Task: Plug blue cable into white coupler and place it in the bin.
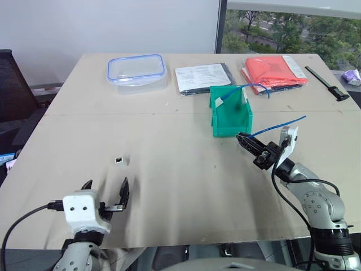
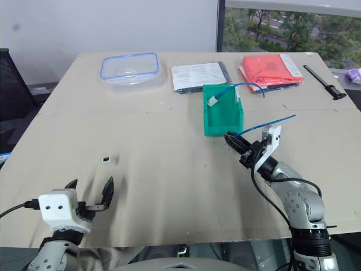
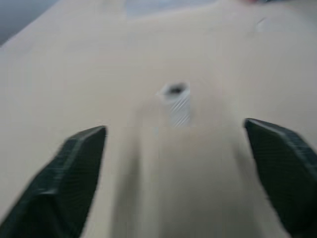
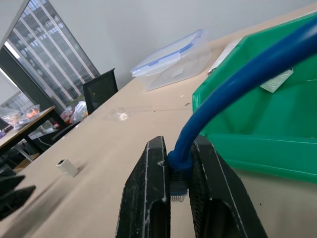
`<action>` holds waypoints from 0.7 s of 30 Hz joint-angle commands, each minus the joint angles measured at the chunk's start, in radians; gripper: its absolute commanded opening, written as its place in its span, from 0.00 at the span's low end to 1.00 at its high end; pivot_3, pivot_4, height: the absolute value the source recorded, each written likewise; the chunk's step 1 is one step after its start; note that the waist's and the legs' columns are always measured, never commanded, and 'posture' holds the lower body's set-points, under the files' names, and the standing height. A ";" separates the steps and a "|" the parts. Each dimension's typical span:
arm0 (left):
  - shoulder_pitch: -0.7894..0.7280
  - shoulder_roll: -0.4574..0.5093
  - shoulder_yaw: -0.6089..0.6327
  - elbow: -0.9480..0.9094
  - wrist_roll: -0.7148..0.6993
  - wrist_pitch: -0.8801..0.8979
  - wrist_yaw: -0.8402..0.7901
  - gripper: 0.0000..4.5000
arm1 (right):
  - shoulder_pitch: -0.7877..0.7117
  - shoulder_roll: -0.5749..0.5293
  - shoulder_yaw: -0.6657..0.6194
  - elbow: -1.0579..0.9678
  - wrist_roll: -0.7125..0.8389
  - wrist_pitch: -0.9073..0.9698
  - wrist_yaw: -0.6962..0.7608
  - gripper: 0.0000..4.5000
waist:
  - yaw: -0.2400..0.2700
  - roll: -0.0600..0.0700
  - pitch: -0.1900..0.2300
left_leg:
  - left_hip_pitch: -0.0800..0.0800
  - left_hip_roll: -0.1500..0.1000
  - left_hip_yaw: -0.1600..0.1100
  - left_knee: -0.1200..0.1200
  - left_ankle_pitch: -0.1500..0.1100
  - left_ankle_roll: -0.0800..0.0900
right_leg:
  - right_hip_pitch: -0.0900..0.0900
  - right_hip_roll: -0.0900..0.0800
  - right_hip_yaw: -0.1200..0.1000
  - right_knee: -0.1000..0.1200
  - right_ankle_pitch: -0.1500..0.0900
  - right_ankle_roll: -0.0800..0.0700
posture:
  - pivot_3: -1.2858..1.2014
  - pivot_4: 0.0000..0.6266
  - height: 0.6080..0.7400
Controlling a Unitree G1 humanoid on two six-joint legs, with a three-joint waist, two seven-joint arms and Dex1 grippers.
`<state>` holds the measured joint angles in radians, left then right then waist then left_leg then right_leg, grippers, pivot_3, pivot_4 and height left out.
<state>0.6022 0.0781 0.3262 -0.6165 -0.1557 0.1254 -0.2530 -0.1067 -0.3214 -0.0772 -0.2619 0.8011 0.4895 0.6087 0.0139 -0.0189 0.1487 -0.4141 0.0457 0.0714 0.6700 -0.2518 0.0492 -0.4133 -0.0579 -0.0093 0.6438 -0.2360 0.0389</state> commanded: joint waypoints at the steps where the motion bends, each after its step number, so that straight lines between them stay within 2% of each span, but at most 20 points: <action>1: -0.067 0.004 -0.051 0.068 0.024 0.006 0.025 0.99 | -0.008 0.014 0.001 -0.041 0.001 -0.011 0.009 0.00 | -0.001 0.000 0.000 | 0.000 0.000 0.000 0.000 0.000 0.000 | 0.000 0.000 0.000 0.000 0.000 0.000 | 0.52 0.24 1.00; 4: -0.137 0.015 -0.080 0.127 0.042 0.031 0.045 0.99 | -0.005 0.024 -0.001 -0.051 -0.007 -0.014 -0.003 0.00 | -0.003 0.000 0.000 | 0.000 0.000 0.000 0.000 0.000 0.000 | 0.000 0.001 0.001 0.000 0.000 0.000 | 0.52 0.24 1.00; 13: -0.310 0.055 -0.033 0.292 0.064 0.038 0.136 0.99 | 0.019 0.026 0.001 -0.078 -0.023 -0.011 -0.017 0.00 | -0.003 0.002 -0.002 | 0.001 0.002 0.000 0.000 0.000 0.001 | 0.000 0.003 0.001 0.002 0.000 0.000 | 0.52 0.24 1.00; 16: -0.335 0.063 -0.043 0.321 0.052 0.036 0.128 0.82 | 0.021 0.023 0.003 -0.079 -0.032 -0.011 -0.012 0.00 | -0.003 0.003 -0.003 | 0.002 0.002 0.000 0.000 0.000 0.001 | 0.000 0.003 0.001 0.002 0.000 0.000 | 0.52 0.24 1.00; 21: -0.345 0.080 -0.066 0.358 0.062 0.008 0.111 0.28 | 0.028 0.024 0.006 -0.090 -0.041 -0.008 -0.013 0.00 | -0.001 0.008 -0.005 | 0.002 0.001 0.000 0.000 0.000 0.001 | 0.001 0.003 0.001 0.002 0.000 0.000 | 0.52 0.24 1.00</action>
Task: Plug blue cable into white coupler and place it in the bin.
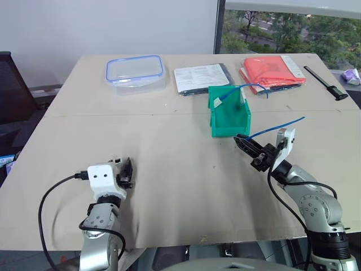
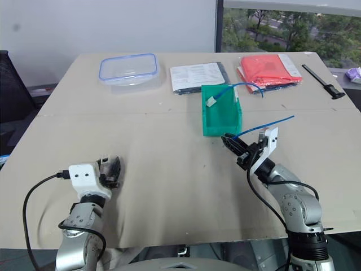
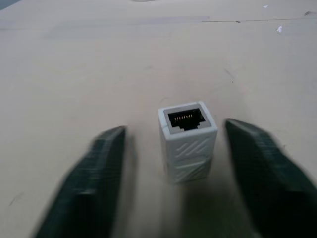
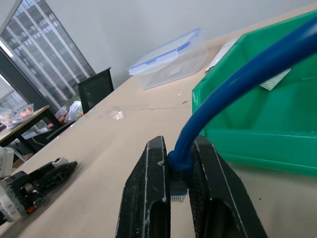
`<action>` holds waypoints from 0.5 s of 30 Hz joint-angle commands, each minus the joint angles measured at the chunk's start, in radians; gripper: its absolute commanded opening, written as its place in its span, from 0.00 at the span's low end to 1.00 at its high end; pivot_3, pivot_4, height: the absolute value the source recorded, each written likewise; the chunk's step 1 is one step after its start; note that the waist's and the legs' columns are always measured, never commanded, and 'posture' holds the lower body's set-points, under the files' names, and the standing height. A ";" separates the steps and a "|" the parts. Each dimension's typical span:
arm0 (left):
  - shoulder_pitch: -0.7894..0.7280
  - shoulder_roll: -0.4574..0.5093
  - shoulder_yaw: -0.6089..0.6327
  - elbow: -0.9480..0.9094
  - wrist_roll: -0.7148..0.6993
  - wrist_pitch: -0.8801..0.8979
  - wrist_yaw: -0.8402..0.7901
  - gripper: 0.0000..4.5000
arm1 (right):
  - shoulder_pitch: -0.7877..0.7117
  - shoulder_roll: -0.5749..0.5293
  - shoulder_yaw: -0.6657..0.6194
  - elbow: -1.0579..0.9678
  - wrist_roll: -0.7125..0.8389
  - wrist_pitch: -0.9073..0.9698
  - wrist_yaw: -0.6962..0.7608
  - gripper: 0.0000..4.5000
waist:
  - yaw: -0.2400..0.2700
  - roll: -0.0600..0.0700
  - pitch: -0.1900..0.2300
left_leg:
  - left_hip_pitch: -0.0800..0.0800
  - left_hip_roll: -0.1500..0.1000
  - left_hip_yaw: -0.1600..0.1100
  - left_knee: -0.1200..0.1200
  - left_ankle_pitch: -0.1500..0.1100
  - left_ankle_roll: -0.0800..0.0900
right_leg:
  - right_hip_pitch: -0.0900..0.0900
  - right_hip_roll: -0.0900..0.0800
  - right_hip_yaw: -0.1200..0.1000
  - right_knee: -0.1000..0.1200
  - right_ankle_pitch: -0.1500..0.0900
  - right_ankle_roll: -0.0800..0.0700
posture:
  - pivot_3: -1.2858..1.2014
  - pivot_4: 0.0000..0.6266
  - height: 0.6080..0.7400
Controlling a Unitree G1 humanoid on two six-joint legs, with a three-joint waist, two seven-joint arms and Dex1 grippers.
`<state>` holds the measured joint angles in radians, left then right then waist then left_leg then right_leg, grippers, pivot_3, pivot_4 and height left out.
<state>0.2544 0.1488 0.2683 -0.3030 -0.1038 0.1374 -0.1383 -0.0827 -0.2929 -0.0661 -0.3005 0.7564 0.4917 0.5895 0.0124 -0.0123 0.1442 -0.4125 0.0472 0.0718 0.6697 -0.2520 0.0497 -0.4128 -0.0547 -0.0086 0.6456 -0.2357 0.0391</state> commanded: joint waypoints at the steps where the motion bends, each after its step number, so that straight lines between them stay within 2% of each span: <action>1: 0.000 0.012 -0.009 0.051 0.009 -0.008 -0.003 0.17 | 0.006 -0.005 -0.005 -0.054 0.002 -0.010 0.007 0.00 | 0.001 0.002 -0.001 | 0.000 0.000 0.000 0.000 0.000 0.000 | 0.000 0.000 0.000 0.000 0.000 0.000 | 0.52 0.24 1.00; 2: -0.001 0.013 -0.009 0.055 0.008 -0.011 -0.003 0.12 | 0.007 -0.005 -0.005 -0.055 0.001 -0.009 0.007 0.00 | 0.001 0.002 -0.001 | 0.000 0.000 0.000 0.000 0.000 0.000 | 0.000 0.000 0.000 0.000 0.000 0.000 | 0.52 0.24 1.00; 6: -0.075 0.056 -0.033 0.109 -0.018 -0.042 -0.081 0.12 | 0.004 -0.013 0.003 -0.065 -0.016 -0.013 0.010 0.00 | 0.004 0.005 -0.003 | 0.001 0.000 0.000 0.000 0.000 0.000 | 0.001 0.000 0.000 0.000 0.000 0.000 | 0.52 0.24 1.00; 11: -0.303 0.197 -0.221 0.200 -0.137 -0.008 -0.500 0.12 | -0.052 -0.067 0.051 -0.089 -0.048 -0.007 0.074 0.00 | 0.003 0.005 -0.003 | -0.001 -0.001 -0.001 0.002 0.000 0.000 | 0.001 0.000 -0.002 0.001 0.000 0.000 | 0.52 0.24 1.00; 15: -0.485 0.275 -0.406 0.326 -0.140 -0.024 -0.816 0.12 | -0.098 -0.111 0.124 -0.079 -0.139 -0.056 0.132 0.00 | -0.005 0.004 -0.003 | -0.002 -0.005 0.000 0.001 0.000 0.000 | 0.001 0.000 0.000 -0.002 0.002 0.004 | 0.52 0.24 1.00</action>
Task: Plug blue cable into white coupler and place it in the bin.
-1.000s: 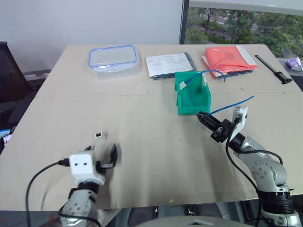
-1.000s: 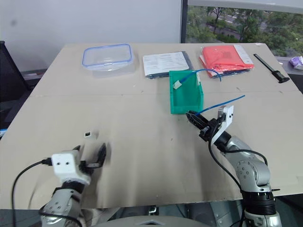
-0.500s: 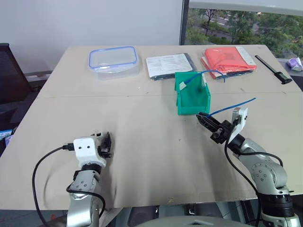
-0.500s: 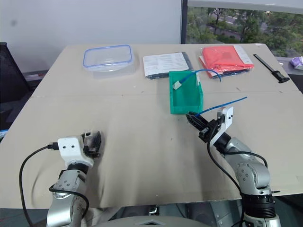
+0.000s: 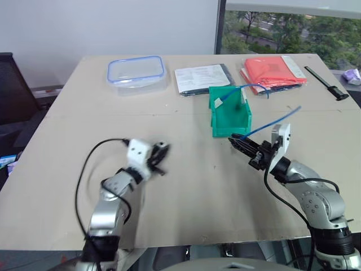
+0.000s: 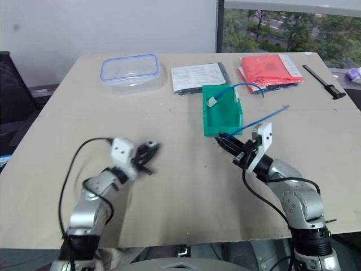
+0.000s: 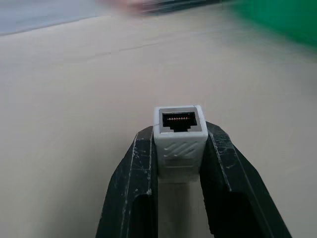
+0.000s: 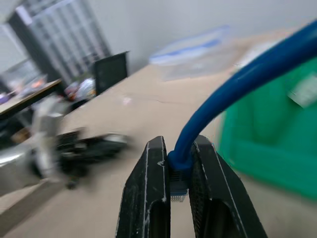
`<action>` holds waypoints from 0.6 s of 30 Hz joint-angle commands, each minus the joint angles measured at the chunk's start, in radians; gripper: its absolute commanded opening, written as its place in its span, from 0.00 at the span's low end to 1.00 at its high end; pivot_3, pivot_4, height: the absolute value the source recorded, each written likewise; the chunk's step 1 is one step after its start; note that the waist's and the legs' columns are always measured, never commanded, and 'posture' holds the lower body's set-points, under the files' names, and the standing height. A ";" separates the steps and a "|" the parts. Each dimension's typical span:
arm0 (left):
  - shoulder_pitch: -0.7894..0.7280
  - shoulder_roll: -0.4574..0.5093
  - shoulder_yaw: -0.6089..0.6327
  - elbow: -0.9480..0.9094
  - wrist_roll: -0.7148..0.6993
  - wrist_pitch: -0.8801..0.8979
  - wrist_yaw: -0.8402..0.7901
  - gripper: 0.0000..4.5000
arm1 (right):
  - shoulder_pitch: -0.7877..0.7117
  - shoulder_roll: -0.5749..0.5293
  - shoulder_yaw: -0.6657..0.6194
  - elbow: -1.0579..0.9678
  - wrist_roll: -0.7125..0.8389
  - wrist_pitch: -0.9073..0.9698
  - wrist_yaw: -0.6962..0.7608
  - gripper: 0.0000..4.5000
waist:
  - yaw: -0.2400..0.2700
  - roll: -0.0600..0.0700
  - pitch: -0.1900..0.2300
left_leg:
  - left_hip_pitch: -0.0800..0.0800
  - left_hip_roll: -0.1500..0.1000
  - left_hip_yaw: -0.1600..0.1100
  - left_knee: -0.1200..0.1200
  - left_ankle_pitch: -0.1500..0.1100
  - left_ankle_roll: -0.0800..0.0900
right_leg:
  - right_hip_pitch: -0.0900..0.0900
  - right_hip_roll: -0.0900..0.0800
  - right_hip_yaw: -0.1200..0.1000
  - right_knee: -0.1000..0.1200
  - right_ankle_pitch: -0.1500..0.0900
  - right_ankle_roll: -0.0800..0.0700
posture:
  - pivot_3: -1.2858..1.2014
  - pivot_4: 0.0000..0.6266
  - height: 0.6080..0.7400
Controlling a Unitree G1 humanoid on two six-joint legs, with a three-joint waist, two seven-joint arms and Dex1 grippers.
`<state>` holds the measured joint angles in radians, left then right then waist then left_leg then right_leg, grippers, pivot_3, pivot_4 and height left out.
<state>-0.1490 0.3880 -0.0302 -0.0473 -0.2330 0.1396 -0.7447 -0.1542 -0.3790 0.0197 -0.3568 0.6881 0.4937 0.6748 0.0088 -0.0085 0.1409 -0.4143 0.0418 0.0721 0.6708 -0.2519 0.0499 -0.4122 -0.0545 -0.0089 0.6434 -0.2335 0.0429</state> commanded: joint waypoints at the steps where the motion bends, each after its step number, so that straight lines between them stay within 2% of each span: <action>1: -0.125 0.040 -0.148 0.110 -0.005 -0.040 -0.273 0.12 | -0.039 -0.029 0.054 -0.008 -0.104 -0.085 0.057 0.00 | -0.002 0.000 0.000 | 0.000 0.000 0.000 0.000 0.000 0.000 | 0.000 0.000 0.000 0.000 0.000 0.000 | 0.52 0.24 1.00; 4: -0.282 0.008 -0.237 0.288 0.023 -0.113 -0.415 0.12 | -0.069 -0.045 0.089 0.038 -0.174 -0.142 0.100 0.00 | -0.002 0.000 0.000 | 0.000 0.000 0.000 -0.002 0.000 0.000 | -0.001 0.002 -0.001 0.000 0.000 0.001 | 0.52 0.24 1.00; 10: -0.501 -0.080 -0.307 0.660 0.092 -0.306 -0.574 0.12 | -0.107 -0.076 0.129 0.116 -0.262 -0.221 0.177 0.00 | 0.004 -0.001 0.001 | -0.001 0.000 0.001 -0.001 0.000 0.000 | 0.000 0.003 -0.002 0.000 0.000 0.001 | 0.52 0.24 1.00; 13: -0.570 -0.114 -0.316 0.804 0.118 -0.381 -0.641 0.12 | -0.116 -0.070 0.155 0.137 -0.296 -0.241 0.193 0.00 | 0.003 -0.002 0.001 | -0.001 0.000 0.002 0.000 0.000 0.000 | 0.000 0.003 -0.001 -0.001 0.000 0.001 | 0.52 0.24 1.00; 18: -0.622 -0.149 -0.308 0.930 0.130 -0.445 -0.732 0.12 | -0.106 -0.067 0.186 0.185 -0.340 -0.309 0.240 0.00 | 0.006 -0.003 0.002 | -0.002 0.000 0.000 0.000 0.000 0.000 | 0.000 0.003 -0.002 -0.001 0.000 0.001 | 0.52 0.24 1.00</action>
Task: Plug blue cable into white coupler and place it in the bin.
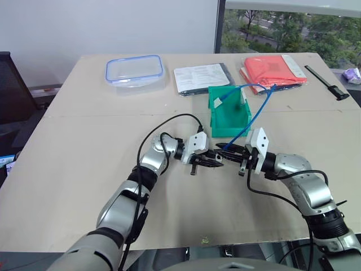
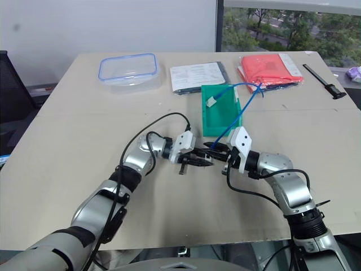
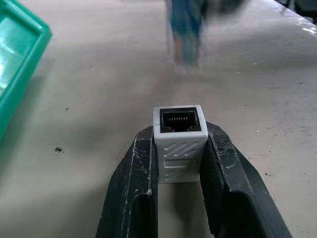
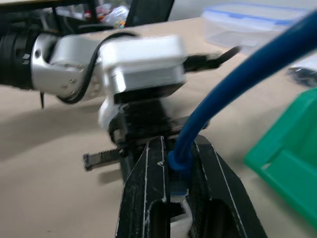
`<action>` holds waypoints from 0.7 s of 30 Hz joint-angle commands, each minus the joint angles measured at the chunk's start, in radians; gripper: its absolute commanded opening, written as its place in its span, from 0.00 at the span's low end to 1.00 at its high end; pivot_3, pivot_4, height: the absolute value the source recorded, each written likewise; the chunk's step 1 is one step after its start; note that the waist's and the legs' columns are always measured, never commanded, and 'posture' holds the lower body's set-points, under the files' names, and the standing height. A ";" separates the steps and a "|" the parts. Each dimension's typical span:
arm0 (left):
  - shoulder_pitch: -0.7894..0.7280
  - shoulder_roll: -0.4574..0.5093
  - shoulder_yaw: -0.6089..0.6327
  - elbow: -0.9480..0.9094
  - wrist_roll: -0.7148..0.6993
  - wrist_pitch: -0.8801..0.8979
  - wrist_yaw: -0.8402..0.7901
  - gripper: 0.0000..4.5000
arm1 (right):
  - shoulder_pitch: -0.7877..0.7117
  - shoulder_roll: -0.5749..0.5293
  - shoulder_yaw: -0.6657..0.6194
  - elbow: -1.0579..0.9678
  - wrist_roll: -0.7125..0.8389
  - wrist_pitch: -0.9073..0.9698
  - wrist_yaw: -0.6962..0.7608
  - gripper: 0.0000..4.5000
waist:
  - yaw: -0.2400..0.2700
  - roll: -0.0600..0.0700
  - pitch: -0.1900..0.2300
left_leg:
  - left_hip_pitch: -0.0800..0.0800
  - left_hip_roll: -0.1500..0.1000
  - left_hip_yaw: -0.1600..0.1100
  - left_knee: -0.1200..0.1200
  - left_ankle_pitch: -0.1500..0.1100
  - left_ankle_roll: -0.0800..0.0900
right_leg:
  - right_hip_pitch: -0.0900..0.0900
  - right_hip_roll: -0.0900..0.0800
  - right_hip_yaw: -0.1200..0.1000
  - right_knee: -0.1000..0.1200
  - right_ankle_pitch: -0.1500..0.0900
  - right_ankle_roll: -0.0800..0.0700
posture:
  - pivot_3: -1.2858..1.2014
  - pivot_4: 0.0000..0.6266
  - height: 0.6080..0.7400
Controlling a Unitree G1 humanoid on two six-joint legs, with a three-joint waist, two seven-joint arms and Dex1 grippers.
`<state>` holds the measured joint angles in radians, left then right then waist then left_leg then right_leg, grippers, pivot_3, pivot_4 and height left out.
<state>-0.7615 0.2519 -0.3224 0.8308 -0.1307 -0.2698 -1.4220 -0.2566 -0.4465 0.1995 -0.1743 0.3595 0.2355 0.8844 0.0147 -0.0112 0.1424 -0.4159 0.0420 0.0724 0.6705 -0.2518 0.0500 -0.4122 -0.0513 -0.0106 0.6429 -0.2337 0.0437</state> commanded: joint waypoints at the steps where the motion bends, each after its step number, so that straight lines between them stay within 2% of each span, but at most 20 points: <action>1: -0.015 -0.017 -0.016 0.067 0.032 -0.047 -0.063 0.12 | -0.005 -0.001 0.007 0.019 -0.022 -0.067 0.039 0.00 | -0.001 0.000 0.000 | 0.000 0.000 0.000 0.000 0.000 0.000 | 0.000 0.000 0.000 0.000 0.000 0.000 | 0.52 0.24 1.00; 16: -0.043 -0.055 0.007 0.155 0.058 -0.096 -0.103 0.12 | -0.047 -0.019 0.032 0.226 -0.107 -0.214 0.152 0.00 | 0.000 -0.001 0.000 | 0.001 0.000 -0.001 0.000 0.000 0.000 | 0.001 0.000 0.000 0.000 0.000 0.000 | 0.52 0.24 1.00; 21: -0.042 -0.064 0.015 0.157 0.065 -0.097 -0.106 0.12 | -0.040 -0.004 0.119 0.294 -0.190 -0.190 0.147 0.00 | -0.002 -0.002 -0.002 | 0.002 0.000 -0.001 0.000 0.000 0.000 | 0.001 0.000 0.000 0.001 0.000 0.000 | 0.52 0.24 1.00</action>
<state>-0.8170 0.2042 -0.2849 0.9732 -0.0982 -0.3587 -1.5008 -0.3222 -0.4447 0.2571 0.0525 0.2450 0.0118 1.0311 0.0124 -0.0132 0.1409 -0.4139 0.0420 0.0712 0.6709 -0.2518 0.0500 -0.4110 -0.0515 -0.0105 0.6439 -0.2336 0.0437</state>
